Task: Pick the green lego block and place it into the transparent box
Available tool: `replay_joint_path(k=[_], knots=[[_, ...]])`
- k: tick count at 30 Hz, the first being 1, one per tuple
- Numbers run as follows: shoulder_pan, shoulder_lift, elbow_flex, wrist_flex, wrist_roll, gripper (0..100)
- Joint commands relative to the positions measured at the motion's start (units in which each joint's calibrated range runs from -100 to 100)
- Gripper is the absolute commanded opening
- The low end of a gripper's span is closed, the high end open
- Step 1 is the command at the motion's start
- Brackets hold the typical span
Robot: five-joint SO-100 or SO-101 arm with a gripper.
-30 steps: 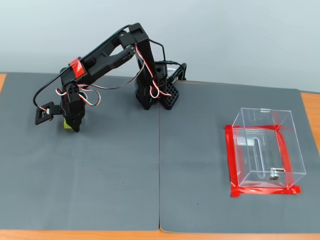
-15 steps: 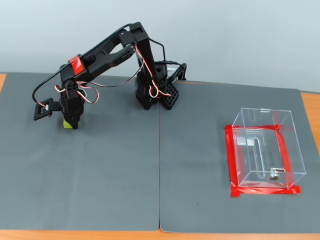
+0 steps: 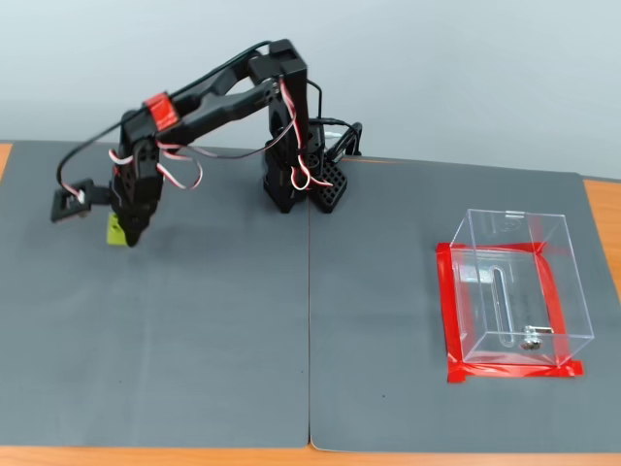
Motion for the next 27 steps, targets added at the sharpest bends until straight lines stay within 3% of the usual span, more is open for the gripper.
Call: replay_joint_path(k=[1, 14, 27], knots=[[-0.2, -8.6, -0.8, 0.4, 0.2, 7], [-8.2, -28.6, -1.0, 0.5, 0.4, 7], [-24.0, -30.6, -14.8, 0.5, 0.4, 7]])
